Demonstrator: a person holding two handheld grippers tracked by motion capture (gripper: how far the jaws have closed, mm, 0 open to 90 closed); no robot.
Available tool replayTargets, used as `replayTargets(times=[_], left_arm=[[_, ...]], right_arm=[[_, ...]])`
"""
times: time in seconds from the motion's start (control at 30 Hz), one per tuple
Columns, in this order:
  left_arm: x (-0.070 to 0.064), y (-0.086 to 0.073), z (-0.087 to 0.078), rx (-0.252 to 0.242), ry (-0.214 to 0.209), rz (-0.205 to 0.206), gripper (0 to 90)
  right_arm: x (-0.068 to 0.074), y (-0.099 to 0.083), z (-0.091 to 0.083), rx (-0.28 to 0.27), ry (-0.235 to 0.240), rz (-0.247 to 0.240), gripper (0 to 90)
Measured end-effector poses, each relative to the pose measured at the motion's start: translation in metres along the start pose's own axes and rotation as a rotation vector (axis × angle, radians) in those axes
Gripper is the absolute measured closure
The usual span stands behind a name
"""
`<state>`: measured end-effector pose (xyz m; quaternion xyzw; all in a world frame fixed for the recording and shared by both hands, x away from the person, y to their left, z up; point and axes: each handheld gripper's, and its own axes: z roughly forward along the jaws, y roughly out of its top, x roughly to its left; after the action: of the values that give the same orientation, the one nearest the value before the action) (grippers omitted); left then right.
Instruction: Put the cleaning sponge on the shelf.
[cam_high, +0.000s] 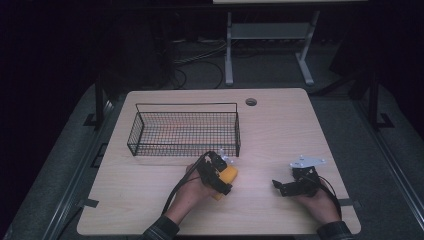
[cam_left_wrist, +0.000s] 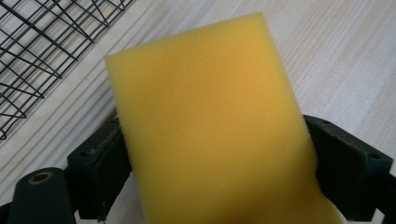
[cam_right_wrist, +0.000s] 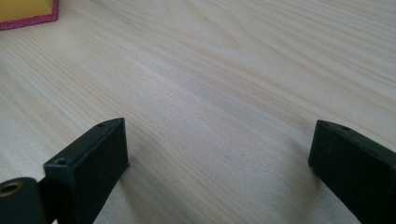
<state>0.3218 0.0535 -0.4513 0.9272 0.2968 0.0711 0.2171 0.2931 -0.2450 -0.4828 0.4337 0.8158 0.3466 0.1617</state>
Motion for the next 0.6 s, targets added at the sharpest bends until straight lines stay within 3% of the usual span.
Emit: replayTargets(times=[0.6], left_arm=[[0.0017,-0.0018,-0.0053,0.001,-0.017,0.007,19.7]], right_arm=[[0.0000,0.0000,0.0000,0.000,0.000,0.000,3.9]])
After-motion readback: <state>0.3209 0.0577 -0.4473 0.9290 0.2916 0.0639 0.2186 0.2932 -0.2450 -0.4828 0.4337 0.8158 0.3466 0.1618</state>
